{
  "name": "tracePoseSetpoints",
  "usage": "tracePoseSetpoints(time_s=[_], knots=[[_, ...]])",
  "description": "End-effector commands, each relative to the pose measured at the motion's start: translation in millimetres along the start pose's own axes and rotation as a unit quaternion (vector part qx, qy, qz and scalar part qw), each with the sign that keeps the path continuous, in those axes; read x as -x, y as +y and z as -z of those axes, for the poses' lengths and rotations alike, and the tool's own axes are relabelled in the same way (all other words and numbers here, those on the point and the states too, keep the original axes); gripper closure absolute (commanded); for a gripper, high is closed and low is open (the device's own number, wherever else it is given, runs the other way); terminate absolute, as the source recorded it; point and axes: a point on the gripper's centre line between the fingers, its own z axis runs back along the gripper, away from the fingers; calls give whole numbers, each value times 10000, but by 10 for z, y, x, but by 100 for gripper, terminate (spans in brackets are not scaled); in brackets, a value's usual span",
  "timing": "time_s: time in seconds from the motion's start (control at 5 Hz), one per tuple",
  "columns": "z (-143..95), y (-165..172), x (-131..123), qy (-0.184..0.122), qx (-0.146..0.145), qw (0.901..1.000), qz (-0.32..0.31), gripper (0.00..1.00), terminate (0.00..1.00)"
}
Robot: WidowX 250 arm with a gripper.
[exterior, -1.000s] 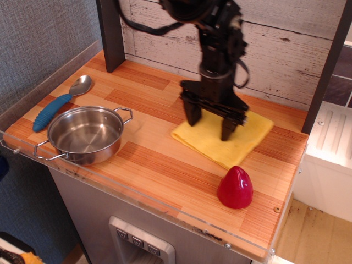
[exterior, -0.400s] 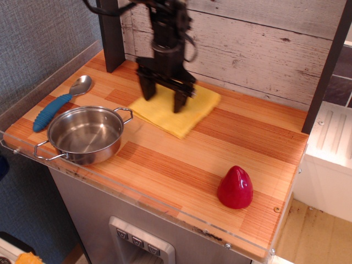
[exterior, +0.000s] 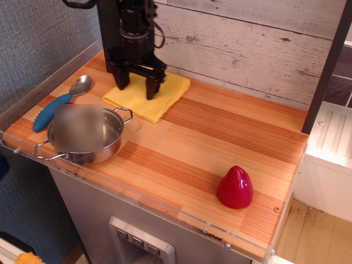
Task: Place the yellow cloth behind the metal pot.
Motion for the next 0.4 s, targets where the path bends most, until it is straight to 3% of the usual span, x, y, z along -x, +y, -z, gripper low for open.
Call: tracePoseSetpoints(time_s=[0.0,0.2], knots=[[-48,158,117,55,283,9995,-100,0,0],[-453,131,-33,-337,649,9972,-121,0,0]])
